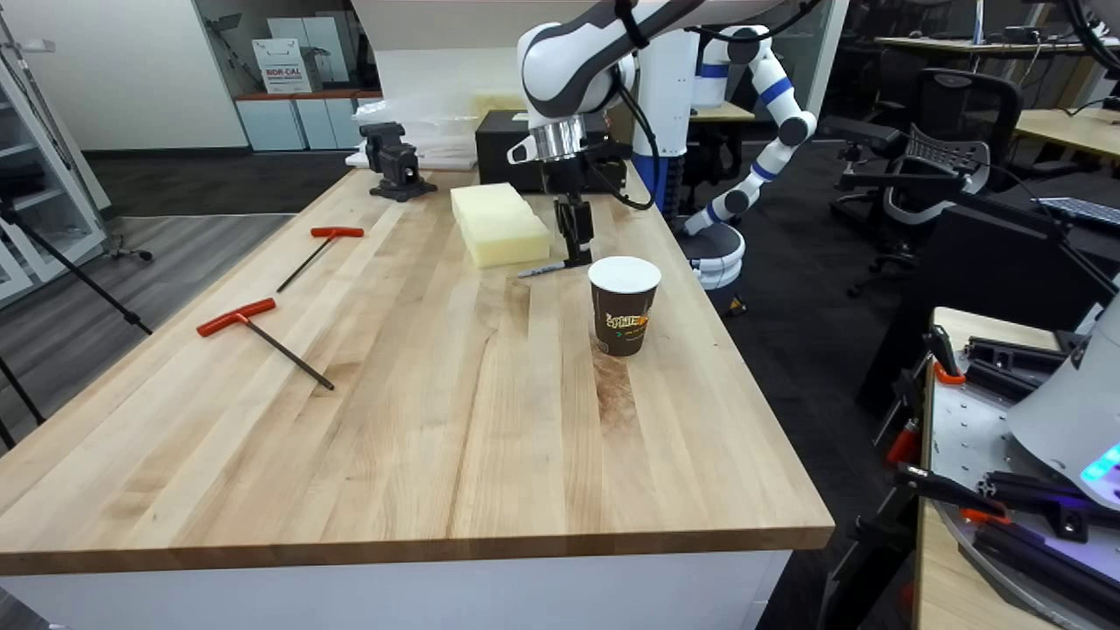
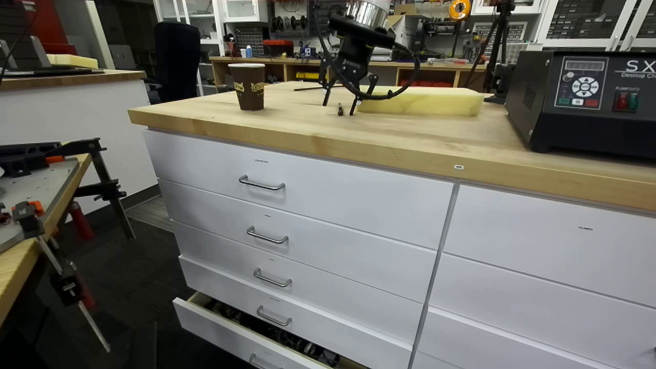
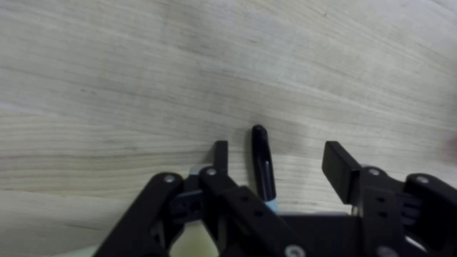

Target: Pick the pen and put it in the cup

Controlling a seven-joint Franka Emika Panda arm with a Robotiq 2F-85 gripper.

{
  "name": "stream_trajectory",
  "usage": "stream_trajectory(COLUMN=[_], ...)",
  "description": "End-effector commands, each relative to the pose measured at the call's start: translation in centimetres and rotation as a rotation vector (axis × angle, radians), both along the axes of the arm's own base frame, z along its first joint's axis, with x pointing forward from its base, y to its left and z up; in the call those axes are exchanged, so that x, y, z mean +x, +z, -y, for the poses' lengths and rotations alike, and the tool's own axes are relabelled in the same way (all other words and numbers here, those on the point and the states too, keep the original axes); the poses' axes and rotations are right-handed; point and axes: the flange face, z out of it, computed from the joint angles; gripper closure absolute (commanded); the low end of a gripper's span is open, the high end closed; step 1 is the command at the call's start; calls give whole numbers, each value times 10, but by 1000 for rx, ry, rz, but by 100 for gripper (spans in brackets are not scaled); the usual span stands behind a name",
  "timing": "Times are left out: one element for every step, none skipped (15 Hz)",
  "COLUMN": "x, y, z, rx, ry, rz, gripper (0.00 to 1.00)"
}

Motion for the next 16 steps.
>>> stream_trajectory(x=[-1,-1,-1,-1,-1,0,0,-1,-1,-1,-1,-1,-1,-1,-1,-1], y=[-1,0,0,0,1,1,2,1,2,3,5,5,8,9,13,15], z=[0,0,0,0,1,1,1,1,1,1,0,0,0,0,-1,-2], rx=[-3,-3,-3,-3,-2,-2,-2,-2,-3,-4,-4,-4,-4,-6,-13,-16], ry=[-24,-24,-24,-25,-25,-26,-26,-25,-24,-24,-23,-22,-22,-21,-18,-16], rz=[6,7,10,12,14,18,20,19,17,17,17,17,14,12,12,13], gripper=[58,66,73,81,86,93,97,99,99,96,96,96,96,96,96,96])
